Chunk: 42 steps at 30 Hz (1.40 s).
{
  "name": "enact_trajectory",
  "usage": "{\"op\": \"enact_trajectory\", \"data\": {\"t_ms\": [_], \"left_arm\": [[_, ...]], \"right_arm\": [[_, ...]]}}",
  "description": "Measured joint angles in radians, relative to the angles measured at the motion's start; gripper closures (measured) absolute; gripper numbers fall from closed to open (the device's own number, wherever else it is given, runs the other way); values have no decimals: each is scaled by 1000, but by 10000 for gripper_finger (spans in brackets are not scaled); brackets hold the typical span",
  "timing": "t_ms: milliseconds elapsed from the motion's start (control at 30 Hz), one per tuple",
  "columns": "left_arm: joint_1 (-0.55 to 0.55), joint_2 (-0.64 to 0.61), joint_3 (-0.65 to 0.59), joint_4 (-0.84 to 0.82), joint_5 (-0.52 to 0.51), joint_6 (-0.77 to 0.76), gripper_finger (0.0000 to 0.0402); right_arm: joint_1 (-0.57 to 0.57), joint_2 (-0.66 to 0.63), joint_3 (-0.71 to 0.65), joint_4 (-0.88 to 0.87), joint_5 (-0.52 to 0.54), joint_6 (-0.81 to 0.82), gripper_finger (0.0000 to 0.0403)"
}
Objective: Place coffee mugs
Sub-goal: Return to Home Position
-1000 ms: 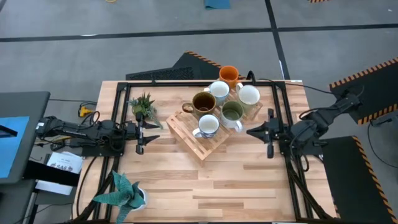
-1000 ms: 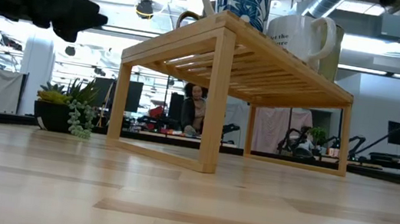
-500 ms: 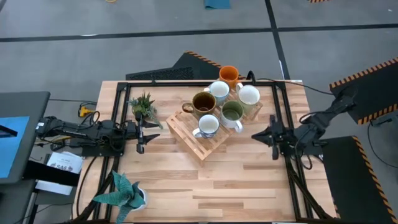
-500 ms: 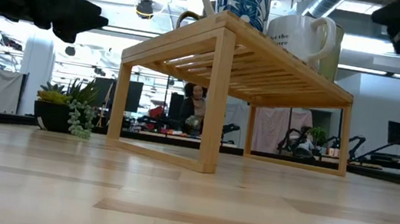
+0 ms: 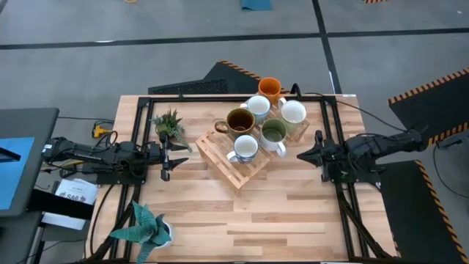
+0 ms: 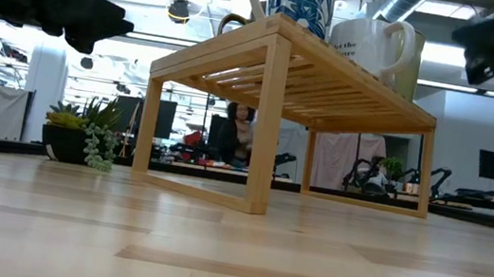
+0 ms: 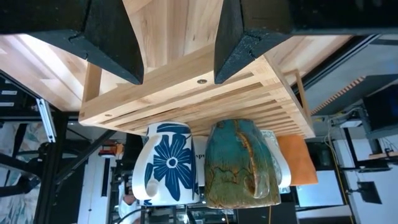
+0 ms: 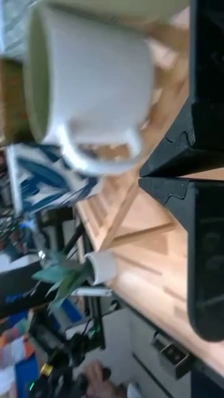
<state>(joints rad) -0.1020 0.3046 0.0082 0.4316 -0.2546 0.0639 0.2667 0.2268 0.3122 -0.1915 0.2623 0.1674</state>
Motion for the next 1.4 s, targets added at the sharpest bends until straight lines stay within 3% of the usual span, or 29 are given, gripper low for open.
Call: {"op": "enact_trajectory", "data": {"t_ms": [467,900,1300,1400], "left_arm": [[0,0,0,0,2,-1,219],[0,1,0,-56,7,2,219],[0,2,0,-372,8,3,219],[0,15,6,-384,15,-3,219]], "right_arm": [[-12,-228,-222,75,-10,-7,361],[-12,-219,-264,129,-63,-70,360],[-12,-213,-264,125,-59,-34,360],[-12,-213,-265,124,-59,-35,360]]}}
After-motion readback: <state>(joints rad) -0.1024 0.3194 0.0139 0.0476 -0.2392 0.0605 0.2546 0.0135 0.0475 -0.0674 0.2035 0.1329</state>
